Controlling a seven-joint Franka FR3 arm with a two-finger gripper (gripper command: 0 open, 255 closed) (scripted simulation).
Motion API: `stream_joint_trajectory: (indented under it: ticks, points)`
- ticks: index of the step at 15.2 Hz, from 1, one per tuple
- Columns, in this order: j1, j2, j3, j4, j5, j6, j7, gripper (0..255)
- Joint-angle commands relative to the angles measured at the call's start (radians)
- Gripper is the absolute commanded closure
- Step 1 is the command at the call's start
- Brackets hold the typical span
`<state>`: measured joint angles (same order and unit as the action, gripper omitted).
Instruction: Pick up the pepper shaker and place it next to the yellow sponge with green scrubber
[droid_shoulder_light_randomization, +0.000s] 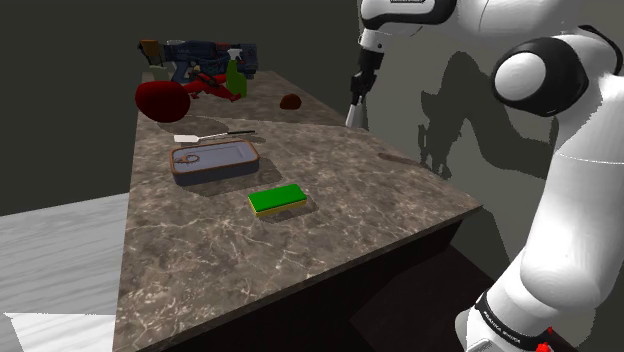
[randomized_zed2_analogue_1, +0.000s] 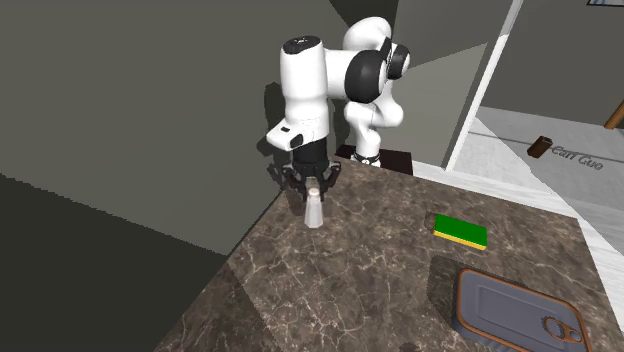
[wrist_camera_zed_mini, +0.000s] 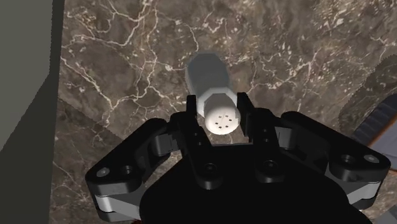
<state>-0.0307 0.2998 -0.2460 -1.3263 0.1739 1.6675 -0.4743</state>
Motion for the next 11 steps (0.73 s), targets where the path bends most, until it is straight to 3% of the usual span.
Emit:
stream_joint_trajectory:
  ticks: [1, 11]
  points:
    - [0.036, -0.036, 0.013, -0.049, -0.015, 0.02, 0.046, 255]
    - [0.186, -0.104, 0.094, -0.143, -0.06, 0.071, 0.27, 255]
